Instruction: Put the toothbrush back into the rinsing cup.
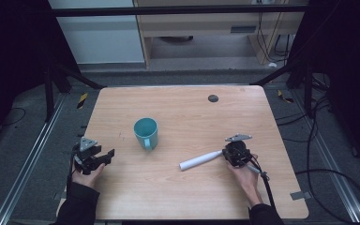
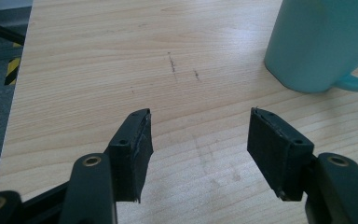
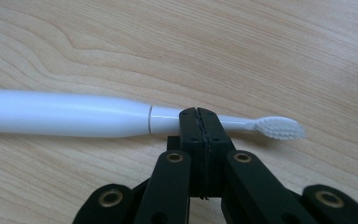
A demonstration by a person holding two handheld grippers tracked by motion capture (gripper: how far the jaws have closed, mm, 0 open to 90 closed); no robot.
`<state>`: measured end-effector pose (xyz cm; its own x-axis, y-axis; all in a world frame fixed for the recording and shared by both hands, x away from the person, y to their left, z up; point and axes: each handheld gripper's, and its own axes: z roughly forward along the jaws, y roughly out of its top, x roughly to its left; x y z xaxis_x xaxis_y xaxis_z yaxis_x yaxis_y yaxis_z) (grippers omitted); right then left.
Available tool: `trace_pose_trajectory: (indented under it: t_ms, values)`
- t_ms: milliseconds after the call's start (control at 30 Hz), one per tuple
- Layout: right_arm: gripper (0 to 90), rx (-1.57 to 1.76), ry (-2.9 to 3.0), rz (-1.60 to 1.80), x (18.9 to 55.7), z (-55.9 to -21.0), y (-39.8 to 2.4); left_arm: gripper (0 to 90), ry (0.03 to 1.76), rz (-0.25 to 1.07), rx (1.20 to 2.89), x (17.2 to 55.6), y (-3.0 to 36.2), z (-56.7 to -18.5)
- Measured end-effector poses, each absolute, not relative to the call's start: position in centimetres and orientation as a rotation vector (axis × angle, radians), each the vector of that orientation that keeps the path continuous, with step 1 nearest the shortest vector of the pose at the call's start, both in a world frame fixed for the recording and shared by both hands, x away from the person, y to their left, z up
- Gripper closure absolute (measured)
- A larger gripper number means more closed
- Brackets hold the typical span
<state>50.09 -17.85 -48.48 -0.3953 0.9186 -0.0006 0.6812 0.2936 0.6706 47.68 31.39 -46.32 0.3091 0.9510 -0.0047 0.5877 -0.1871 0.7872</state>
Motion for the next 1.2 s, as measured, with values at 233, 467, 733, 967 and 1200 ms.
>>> trace_pose_trajectory:
  t_ms: [233,467,733,967,1200]
  values:
    - [90.0,1.418,2.176,0.852,50.6,-48.4,-17.5,39.8,1.368,0.658,1.876,47.7,31.4,-46.3]
    - [90.0,1.42,2.175,0.85,51.0,-48.7,-17.3,39.9,1.368,0.659,1.878,47.7,31.4,-46.3]
    - [90.0,1.4,2.186,0.851,51.5,-48.8,-16.6,39.9,1.368,0.659,1.877,47.7,31.4,-46.3]
    - [90.0,1.39,2.187,0.858,52.0,-48.8,-16.0,40.0,1.369,0.66,1.876,47.7,31.4,-46.3]
    - [90.0,1.38,2.189,0.865,52.5,-48.8,-15.4,40.0,1.37,0.661,1.878,47.7,31.4,-46.4]
